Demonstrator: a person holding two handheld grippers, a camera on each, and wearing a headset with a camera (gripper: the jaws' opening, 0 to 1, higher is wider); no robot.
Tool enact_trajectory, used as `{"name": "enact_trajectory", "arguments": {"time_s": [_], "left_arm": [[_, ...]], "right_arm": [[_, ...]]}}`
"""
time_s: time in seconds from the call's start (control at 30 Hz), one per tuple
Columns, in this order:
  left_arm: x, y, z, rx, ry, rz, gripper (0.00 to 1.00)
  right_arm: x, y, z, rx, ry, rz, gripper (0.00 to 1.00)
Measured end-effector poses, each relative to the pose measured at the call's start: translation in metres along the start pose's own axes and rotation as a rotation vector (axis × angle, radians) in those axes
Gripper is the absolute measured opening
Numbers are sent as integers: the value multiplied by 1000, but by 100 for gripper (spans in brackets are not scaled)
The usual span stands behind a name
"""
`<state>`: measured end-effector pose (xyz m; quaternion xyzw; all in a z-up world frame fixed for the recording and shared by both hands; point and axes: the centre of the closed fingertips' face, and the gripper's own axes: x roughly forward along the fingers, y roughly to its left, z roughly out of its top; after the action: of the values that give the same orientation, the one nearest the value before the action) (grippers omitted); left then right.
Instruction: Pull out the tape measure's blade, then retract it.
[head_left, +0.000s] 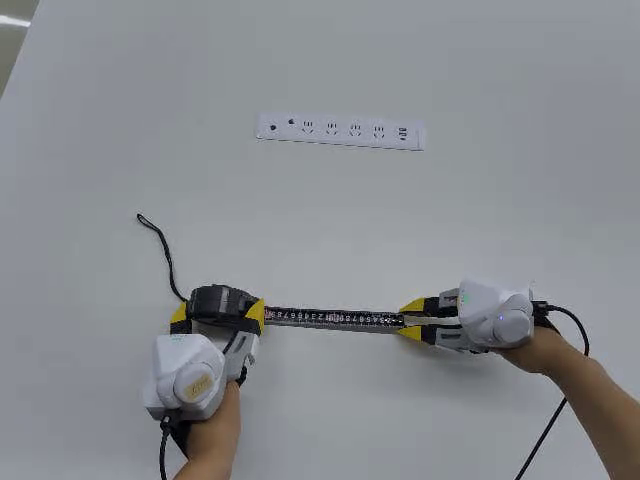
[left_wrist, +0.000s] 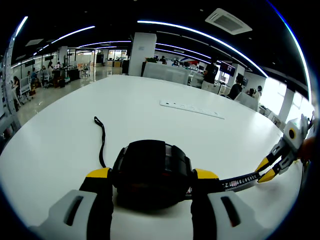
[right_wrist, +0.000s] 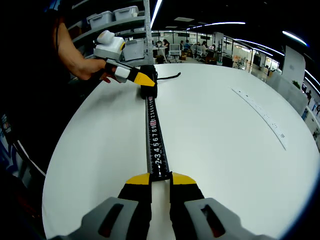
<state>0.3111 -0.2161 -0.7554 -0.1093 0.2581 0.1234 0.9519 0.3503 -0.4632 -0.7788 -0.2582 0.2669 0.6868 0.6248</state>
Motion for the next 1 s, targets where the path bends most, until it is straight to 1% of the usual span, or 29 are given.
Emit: {"name": "enact_trajectory", "arguments": {"time_s": [0.17, 0.63, 1.0], "left_arm": [[0, 0, 0, 3, 0, -1, 60], [0, 0, 0, 12, 2, -2, 60], [1, 0, -1, 13, 3, -3, 60]], "right_arm": [[5, 1, 1, 4, 0, 1, 10], [20, 4, 14, 11, -12, 9, 10], [27, 6, 22, 12, -21, 9, 10]]}}
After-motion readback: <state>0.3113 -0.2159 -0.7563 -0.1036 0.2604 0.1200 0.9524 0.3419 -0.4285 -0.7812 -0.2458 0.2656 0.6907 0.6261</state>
